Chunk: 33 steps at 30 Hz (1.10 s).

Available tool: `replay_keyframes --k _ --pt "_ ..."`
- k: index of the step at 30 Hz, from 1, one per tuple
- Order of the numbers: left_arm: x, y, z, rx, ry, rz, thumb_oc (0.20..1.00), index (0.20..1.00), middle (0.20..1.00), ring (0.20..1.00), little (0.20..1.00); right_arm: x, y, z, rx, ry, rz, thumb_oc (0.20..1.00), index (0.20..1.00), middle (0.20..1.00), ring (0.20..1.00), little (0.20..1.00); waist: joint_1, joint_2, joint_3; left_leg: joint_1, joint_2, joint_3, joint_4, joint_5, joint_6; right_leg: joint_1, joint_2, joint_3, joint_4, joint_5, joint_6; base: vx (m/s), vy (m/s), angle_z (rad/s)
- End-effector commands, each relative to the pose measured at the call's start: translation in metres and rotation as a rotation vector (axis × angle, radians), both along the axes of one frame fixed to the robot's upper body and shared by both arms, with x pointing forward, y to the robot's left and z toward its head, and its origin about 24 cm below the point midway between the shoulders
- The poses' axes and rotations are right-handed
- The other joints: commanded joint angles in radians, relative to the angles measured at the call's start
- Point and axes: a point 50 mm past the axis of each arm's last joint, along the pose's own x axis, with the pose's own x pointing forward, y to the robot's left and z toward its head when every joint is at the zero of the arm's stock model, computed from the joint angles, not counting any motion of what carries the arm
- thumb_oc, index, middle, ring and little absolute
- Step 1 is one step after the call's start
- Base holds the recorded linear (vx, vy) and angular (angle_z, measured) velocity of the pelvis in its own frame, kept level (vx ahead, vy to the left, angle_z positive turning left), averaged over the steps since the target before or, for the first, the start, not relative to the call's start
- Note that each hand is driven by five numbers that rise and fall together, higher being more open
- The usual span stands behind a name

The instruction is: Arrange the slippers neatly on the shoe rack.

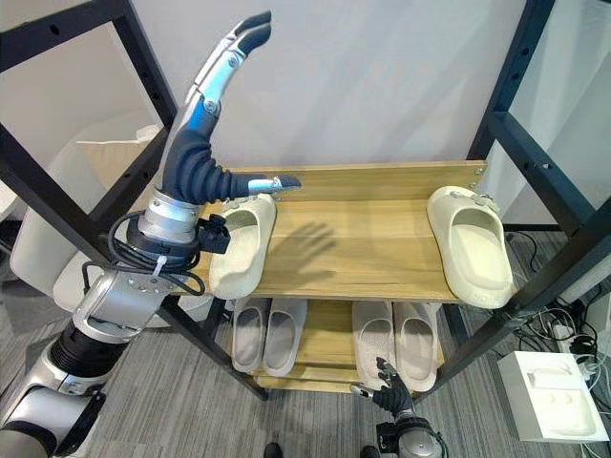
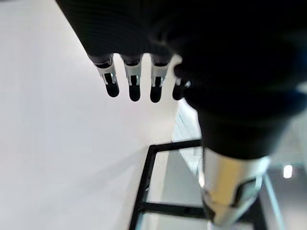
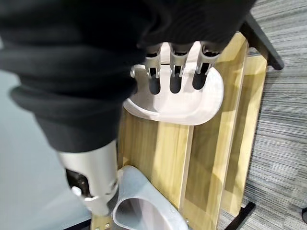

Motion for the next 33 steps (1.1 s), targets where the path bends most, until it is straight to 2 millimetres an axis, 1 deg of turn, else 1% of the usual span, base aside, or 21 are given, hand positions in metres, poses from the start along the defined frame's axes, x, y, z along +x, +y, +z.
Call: replay_keyframes --k 1,2,3,4,5,6,9,10,11,13,16,17,18,19,22,23,27,28,31,32,33 --pt "0.014 0.012 0.023 0.037 -0.124 0.16 1.0 1.0 1.0 1.0 1.0 0.015 0.007 0.018 0.014 -0.112 0.045 1.0 1.0 1.0 1.0 1.0 -0.005 -0.044 -0.004 0.018 -0.05 -0.013 -0.008 -0.063 -0.025 0.036 0.018 -0.013 0.005 -0.099 0.015 0.0 0.0 0.0" --pt "0.018 0.017 0.022 0.083 -0.147 0.236 1.0 1.0 1.0 1.0 1.0 0.014 0.006 0.018 0.013 -0.112 0.047 1.0 1.0 1.0 1.0 1.0 -0.005 -0.045 -0.003 0.019 -0.049 -0.014 -0.008 -0.065 -0.025 0.035 0.02 -0.011 0.005 -0.1 0.016 0.0 0.0 0.0" --pt "0.018 0.017 0.021 0.084 -0.148 0.237 1.0 1.0 1.0 1.0 1.0 0.014 0.007 0.018 0.013 -0.112 0.047 1.0 1.0 1.0 1.0 1.0 -0.005 -0.045 -0.003 0.019 -0.049 -0.014 -0.008 -0.065 -0.025 0.036 0.02 -0.011 0.005 -0.1 0.016 0.0 0.0 0.0" --pt "0.02 0.02 0.02 0.104 -0.158 0.279 1.0 1.0 1.0 1.0 1.0 0.014 0.006 0.018 0.01 -0.112 0.05 1.0 1.0 1.0 1.0 1.0 -0.006 -0.045 -0.003 0.02 -0.049 -0.014 -0.008 -0.066 -0.024 0.036 0.02 -0.011 0.005 -0.1 0.015 0.0 0.0 0.0" --pt "0.025 0.027 0.017 0.151 -0.167 0.359 1.0 1.0 1.0 1.0 1.0 0.013 0.004 0.019 0.003 -0.113 0.048 1.0 1.0 1.0 1.0 1.0 -0.007 -0.045 -0.002 0.02 -0.048 -0.014 -0.008 -0.067 -0.024 0.036 0.021 -0.009 0.005 -0.101 0.015 0.0 0.0 0.0" --pt "0.025 0.027 0.017 0.151 -0.167 0.36 1.0 1.0 1.0 1.0 1.0 0.013 0.004 0.019 0.003 -0.112 0.049 1.0 1.0 1.0 1.0 1.0 -0.007 -0.045 -0.003 0.02 -0.048 -0.014 -0.008 -0.068 -0.024 0.036 0.021 -0.009 0.005 -0.102 0.014 0.0 0.0 0.0" --pt "0.032 0.039 0.01 0.21 -0.157 0.465 1.0 1.0 1.0 1.0 1.0 0.015 0.003 0.021 0.001 -0.122 0.051 1.0 1.0 1.0 1.0 1.0 -0.009 -0.045 -0.001 0.021 -0.048 -0.012 -0.008 -0.069 -0.025 0.034 0.023 -0.005 0.006 -0.103 0.014 0.0 0.0 0.0" --pt "0.038 0.049 0.005 0.242 -0.139 0.535 1.0 1.0 1.0 1.0 1.0 0.016 0.001 0.023 -0.007 -0.127 0.055 1.0 1.0 1.0 1.0 1.0 -0.011 -0.045 0.0 0.022 -0.047 -0.01 -0.008 -0.07 -0.025 0.034 0.024 -0.002 0.006 -0.104 0.013 0.0 0.0 0.0" --pt "0.038 0.049 0.005 0.242 -0.139 0.536 1.0 1.0 1.0 1.0 1.0 0.015 0.001 0.023 -0.008 -0.127 0.057 1.0 1.0 1.0 1.0 1.0 -0.012 -0.045 0.0 0.023 -0.047 -0.009 -0.008 -0.07 -0.025 0.034 0.024 -0.002 0.006 -0.105 0.013 0.01 -0.009 -0.03" --pt "0.045 0.064 -0.004 0.276 -0.103 0.627 1.0 1.0 1.0 1.0 1.0 0.017 0.0 0.025 -0.013 -0.135 0.063 1.0 1.0 1.0 1.0 1.0 -0.014 -0.046 0.002 0.025 -0.045 -0.006 -0.008 -0.07 -0.026 0.034 0.026 0.002 0.006 -0.107 0.01 0.01 -0.009 -0.04" --pt "0.049 0.082 -0.015 0.316 -0.061 0.723 1.0 1.0 1.0 1.0 1.0 0.02 0.0 0.026 -0.007 -0.141 0.063 1.0 1.0 1.0 1.0 1.0 -0.02 -0.047 0.007 0.026 -0.042 0.0 -0.008 -0.07 -0.027 0.036 0.028 0.007 0.007 -0.109 0.008 0.0 -0.006 -0.05" --pt "0.052 0.09 -0.022 0.342 -0.025 0.763 1.0 1.0 1.0 1.0 1.0 0.02 0.0 0.026 -0.003 -0.137 0.059 1.0 1.0 1.0 1.0 1.0 -0.022 -0.047 0.009 0.027 -0.041 0.003 -0.008 -0.07 -0.026 0.035 0.028 0.008 0.008 -0.109 0.007 0.0 -0.002 -0.09" --pt "0.052 0.09 -0.022 0.343 -0.025 0.764 1.0 1.0 1.0 1.0 1.0 0.02 0.0 0.026 -0.003 -0.136 0.059 1.0 1.0 1.0 1.0 1.0 -0.023 -0.047 0.009 0.027 -0.041 0.003 -0.008 -0.07 -0.026 0.035 0.028 0.008 0.008 -0.109 0.007 0.0 0.001 -0.06" --pt "0.055 0.096 -0.025 0.36 -0.003 0.795 1.0 1.0 1.0 1.0 1.0 0.02 -0.001 0.026 -0.003 -0.136 0.061 1.0 1.0 1.0 1.0 1.0 -0.026 -0.049 0.012 0.028 -0.041 0.005 -0.008 -0.071 -0.025 0.034 0.029 0.01 0.01 -0.11 0.006 0.0 0.0 0.0" --pt "0.057 0.099 -0.027 0.369 0.008 0.808 1.0 1.0 1.0 1.0 1.0 0.02 -0.001 0.026 -0.004 -0.133 0.061 1.0 1.0 1.0 1.0 1.0 -0.028 -0.049 0.013 0.029 -0.041 0.006 -0.008 -0.072 -0.025 0.035 0.029 0.011 0.011 -0.109 0.006 0.0 0.0 0.0" --pt "0.062 0.104 -0.033 0.396 0.041 0.841 1.0 1.0 1.0 1.0 1.0 0.019 -0.003 0.027 -0.012 -0.132 0.064 1.0 1.0 1.0 1.0 1.0 -0.033 -0.05 0.016 0.029 -0.04 0.008 -0.008 -0.073 -0.024 0.034 0.03 0.014 0.011 -0.111 0.006 0.0 0.0 0.0" --pt "0.069 0.118 -0.045 0.448 0.11 0.905 1.0 1.0 1.0 1.0 1.0 0.018 -0.004 0.027 -0.01 -0.127 0.073 1.0 1.0 1.0 1.0 1.0 -0.045 -0.051 0.022 0.029 -0.039 0.015 -0.008 -0.074 -0.022 0.029 0.029 0.02 0.013 -0.108 0.007 0.0 0.0 0.0" --pt "0.07 0.118 -0.045 0.448 0.109 0.905 1.0 1.0 1.0 1.0 1.0 0.018 -0.004 0.027 -0.01 -0.127 0.073 1.0 1.0 1.0 1.0 1.0 -0.045 -0.052 0.022 0.028 -0.039 0.015 -0.008 -0.074 -0.022 0.028 0.029 0.021 0.013 -0.108 0.007 0.01 0.012 -0.05" --pt "0.073 0.119 -0.052 0.457 0.139 0.913 1.0 1.0 1.0 1.0 1.0 0.017 -0.001 0.025 -0.004 -0.122 0.076 1.0 1.0 1.0 1.0 1.0 -0.049 -0.053 0.025 0.027 -0.041 0.021 -0.008 -0.075 -0.02 0.025 0.029 0.025 0.012 -0.107 0.008 0.01 0.012 -0.08" --pt "0.074 0.121 -0.058 0.454 0.164 0.918 1.0 1.0 1.0 1.0 1.0 0.017 -0.001 0.025 -0.002 -0.121 0.075 1.0 1.0 1.0 1.0 1.0 -0.053 -0.053 0.027 0.026 -0.042 0.022 -0.008 -0.075 -0.019 0.023 0.028 0.029 0.012 -0.106 0.008 0.0 0.0 0.0" --pt "0.074 0.121 -0.058 0.454 0.165 0.918 1.0 1.0 1.0 1.0 1.0 0.017 -0.001 0.025 -0.003 -0.121 0.075 1.0 1.0 1.0 1.0 1.0 -0.053 -0.053 0.027 0.026 -0.042 0.022 -0.008 -0.075 -0.019 0.023 0.028 0.029 0.012 -0.106 0.008 0.0 0.0 0.0"
